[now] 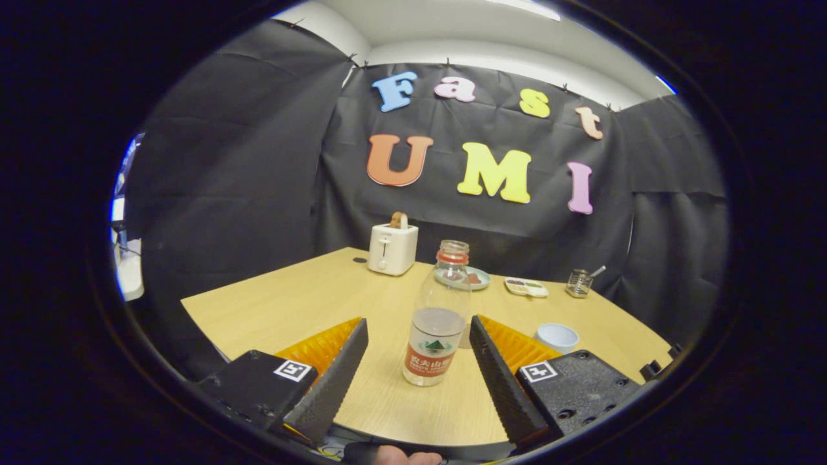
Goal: Take the bottle from table, then pour the juice into the cup, finally place the bottle on the coaster
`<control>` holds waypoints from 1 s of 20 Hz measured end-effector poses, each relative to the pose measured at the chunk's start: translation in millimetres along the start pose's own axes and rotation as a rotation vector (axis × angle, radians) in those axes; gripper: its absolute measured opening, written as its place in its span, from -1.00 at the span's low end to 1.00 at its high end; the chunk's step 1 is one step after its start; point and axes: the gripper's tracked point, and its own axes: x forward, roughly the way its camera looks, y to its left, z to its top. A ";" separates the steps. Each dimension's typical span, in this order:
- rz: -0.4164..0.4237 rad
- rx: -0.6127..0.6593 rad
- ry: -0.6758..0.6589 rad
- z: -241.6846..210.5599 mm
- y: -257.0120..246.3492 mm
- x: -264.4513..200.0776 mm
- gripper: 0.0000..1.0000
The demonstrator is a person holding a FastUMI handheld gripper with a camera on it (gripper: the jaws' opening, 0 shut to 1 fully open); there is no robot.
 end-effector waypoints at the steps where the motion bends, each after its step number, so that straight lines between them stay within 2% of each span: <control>1: 0.005 0.016 0.009 -4.9 -1.1 3.9 1.00; 13: -0.027 0.020 0.100 -38.0 -11.8 58.0 1.00; 20: -0.037 -0.060 0.132 -46.1 -11.7 78.1 1.00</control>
